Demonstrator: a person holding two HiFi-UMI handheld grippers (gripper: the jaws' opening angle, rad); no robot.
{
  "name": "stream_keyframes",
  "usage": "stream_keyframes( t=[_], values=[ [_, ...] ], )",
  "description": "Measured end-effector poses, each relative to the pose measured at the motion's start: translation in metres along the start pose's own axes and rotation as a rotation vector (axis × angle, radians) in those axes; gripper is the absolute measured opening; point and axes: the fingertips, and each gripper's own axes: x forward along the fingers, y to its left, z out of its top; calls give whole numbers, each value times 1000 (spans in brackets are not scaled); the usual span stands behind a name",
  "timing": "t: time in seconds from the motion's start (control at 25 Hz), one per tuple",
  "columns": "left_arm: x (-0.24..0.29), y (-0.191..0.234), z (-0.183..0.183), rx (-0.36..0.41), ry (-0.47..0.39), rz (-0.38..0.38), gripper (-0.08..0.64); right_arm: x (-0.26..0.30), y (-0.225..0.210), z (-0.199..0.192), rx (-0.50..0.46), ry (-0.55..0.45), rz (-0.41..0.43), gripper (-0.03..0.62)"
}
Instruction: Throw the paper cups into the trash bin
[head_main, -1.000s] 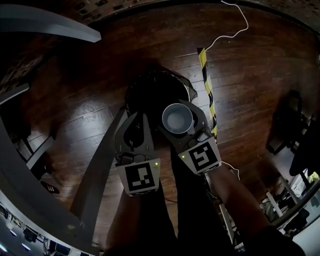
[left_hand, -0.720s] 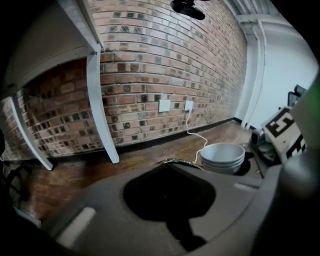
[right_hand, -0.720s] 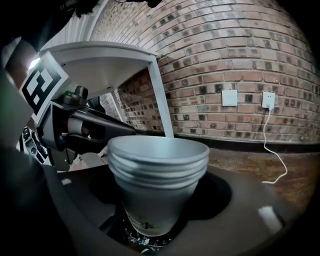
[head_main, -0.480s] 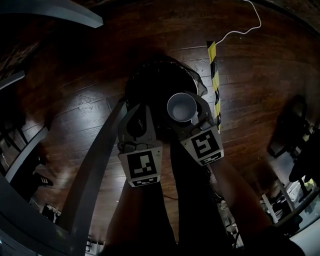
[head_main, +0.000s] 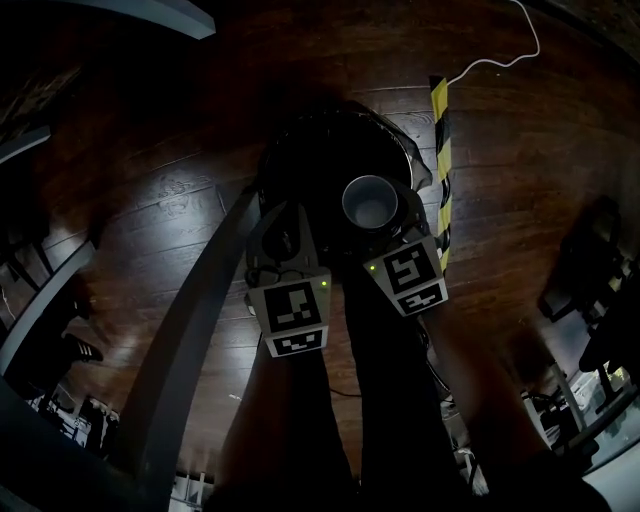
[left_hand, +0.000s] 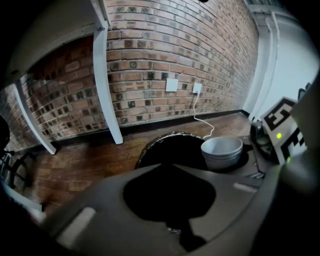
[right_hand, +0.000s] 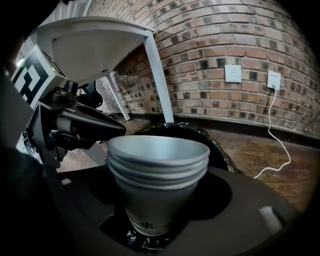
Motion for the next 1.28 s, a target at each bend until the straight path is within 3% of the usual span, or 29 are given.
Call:
stream_keyframes(
  t=[0.28,0.88,1.28],
  values=[
    [9,-10,-23,-8,76,-29,5,2,1,-11,34,26,9,347],
    [-4,-12,-6,-4,62,-52,5,-8,12,0,23,56,37,434],
    [-18,-24,29,-2,20,-73,5,-33,2,39,34,-11,-2,434]
  ],
)
